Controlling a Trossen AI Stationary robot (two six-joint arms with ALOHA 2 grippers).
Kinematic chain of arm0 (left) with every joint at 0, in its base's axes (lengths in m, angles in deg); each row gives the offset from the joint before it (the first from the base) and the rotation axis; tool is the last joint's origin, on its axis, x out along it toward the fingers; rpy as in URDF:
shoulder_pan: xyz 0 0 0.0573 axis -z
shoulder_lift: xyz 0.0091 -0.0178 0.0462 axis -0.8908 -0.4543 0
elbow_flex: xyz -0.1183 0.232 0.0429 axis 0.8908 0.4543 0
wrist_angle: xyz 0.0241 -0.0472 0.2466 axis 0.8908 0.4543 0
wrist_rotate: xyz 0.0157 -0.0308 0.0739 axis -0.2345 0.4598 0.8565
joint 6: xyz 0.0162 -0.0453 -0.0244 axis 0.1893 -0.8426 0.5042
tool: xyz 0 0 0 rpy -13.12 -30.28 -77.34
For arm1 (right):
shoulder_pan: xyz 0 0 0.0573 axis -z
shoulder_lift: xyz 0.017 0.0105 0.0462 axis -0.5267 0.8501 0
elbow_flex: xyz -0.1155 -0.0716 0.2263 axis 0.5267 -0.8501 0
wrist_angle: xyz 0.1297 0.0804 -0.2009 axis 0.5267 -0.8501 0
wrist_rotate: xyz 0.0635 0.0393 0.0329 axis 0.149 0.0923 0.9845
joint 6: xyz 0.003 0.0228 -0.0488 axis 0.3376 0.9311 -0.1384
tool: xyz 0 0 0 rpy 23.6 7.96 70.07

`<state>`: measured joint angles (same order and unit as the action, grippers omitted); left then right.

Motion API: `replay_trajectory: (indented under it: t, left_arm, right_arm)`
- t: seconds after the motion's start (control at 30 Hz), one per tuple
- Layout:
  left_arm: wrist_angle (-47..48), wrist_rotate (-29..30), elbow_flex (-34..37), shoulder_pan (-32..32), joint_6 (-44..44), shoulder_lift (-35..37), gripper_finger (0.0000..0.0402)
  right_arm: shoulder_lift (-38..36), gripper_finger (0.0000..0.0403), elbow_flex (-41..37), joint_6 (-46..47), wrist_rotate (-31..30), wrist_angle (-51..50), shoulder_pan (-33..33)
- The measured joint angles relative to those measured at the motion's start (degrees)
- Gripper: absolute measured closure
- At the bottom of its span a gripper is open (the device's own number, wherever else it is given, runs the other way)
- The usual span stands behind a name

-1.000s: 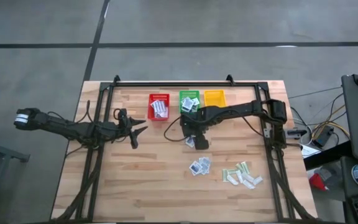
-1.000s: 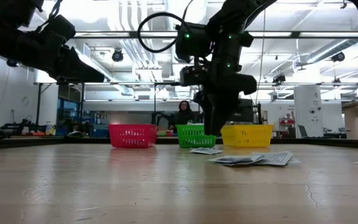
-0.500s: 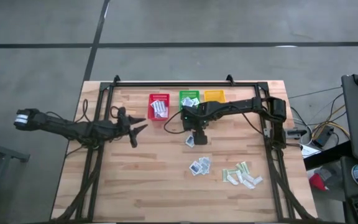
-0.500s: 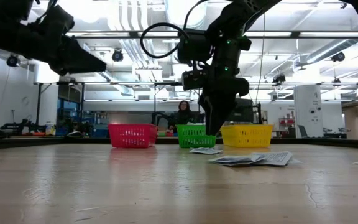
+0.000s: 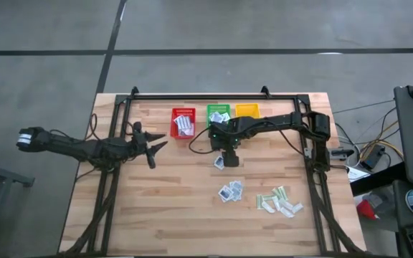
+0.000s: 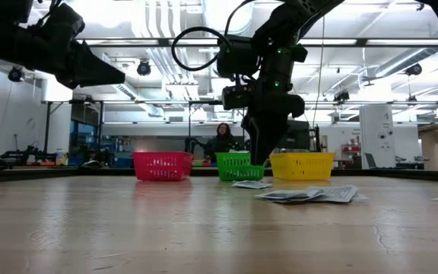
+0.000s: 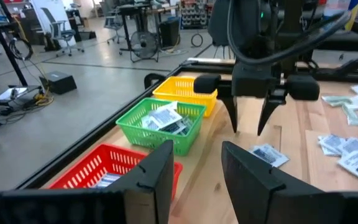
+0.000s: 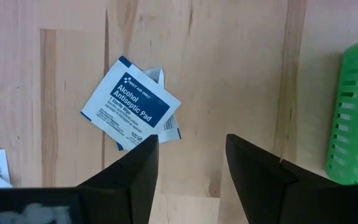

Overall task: Pick & Place First Aid Supplies
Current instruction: Put the alcohol pad into the green basket

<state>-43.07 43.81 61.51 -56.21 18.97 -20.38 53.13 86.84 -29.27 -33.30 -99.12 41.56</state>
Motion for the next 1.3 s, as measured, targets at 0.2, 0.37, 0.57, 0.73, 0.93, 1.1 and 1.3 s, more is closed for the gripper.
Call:
replay_trajectory:
  t: [0.2,0.37,0.57,0.73,0.93,1.1,1.3]
  left_arm:
    - [0.95,-0.01,0.01,0.00,-0.45,0.43,0.0268]
    - [1.04,-0.02,0.01,0.00,-0.55,0.42,0.0268]
    - [1.06,-0.03,0.05,0.00,-0.67,0.42,0.0268]
    - [1.07,-0.04,0.05,0.00,-0.67,0.42,0.0268]
    - [1.08,-0.07,0.05,0.02,-0.67,0.42,0.0268]
    - [1.09,-0.07,0.05,0.04,-0.67,0.42,0.0268]
    - [1.08,-0.08,0.05,0.04,-0.69,0.42,0.0268]
  right_arm:
    - [0.00,0.0215,0.00,-0.02,0.13,0.17,0.02]
    - [0.00,0.0216,0.00,0.31,0.57,0.51,0.02]
    - [0.00,0.0213,0.00,2.03,2.80,1.95,0.00]
    - [0.00,0.0213,0.00,2.51,2.97,2.18,-0.02]
    - [0.02,0.0213,-0.22,2.63,4.74,2.78,-0.26]
    - [0.35,0.0213,-0.26,2.69,4.96,2.78,-0.78]
    - [0.35,0.0213,-0.26,2.01,6.40,3.02,-0.98]
